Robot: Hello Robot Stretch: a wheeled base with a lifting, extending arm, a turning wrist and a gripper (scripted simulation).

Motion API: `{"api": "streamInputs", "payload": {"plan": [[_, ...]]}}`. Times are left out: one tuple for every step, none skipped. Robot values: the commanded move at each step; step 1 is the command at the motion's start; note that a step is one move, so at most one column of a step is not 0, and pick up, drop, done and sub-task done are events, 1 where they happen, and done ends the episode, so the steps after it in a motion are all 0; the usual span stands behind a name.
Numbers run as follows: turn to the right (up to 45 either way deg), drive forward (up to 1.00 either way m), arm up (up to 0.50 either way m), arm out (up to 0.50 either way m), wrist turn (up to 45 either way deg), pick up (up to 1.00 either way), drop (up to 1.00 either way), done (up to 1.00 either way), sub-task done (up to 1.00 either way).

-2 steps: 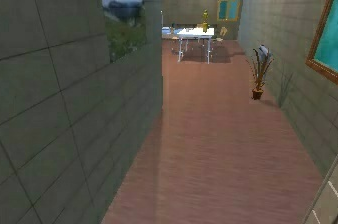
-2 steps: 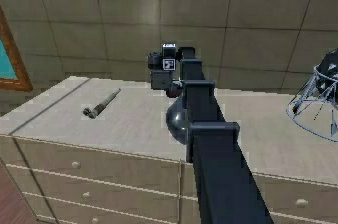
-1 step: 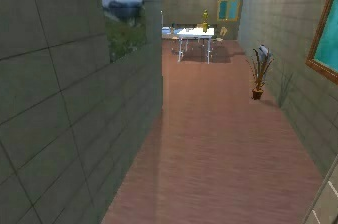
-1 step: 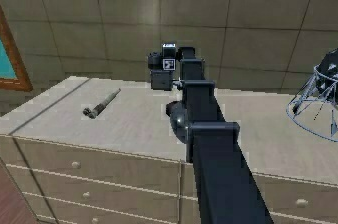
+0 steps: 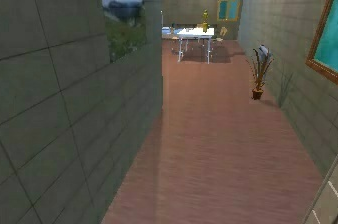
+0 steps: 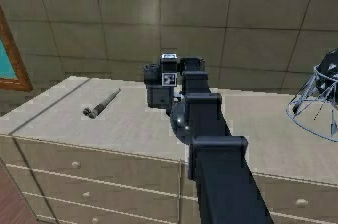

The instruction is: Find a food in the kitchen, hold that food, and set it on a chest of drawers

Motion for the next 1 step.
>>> {"api": "streamInputs", "payload": {"plan": [[0.0, 0.00, 0.00, 0.00, 0.0, 0.00, 0.00, 1.00, 0.00]]}}
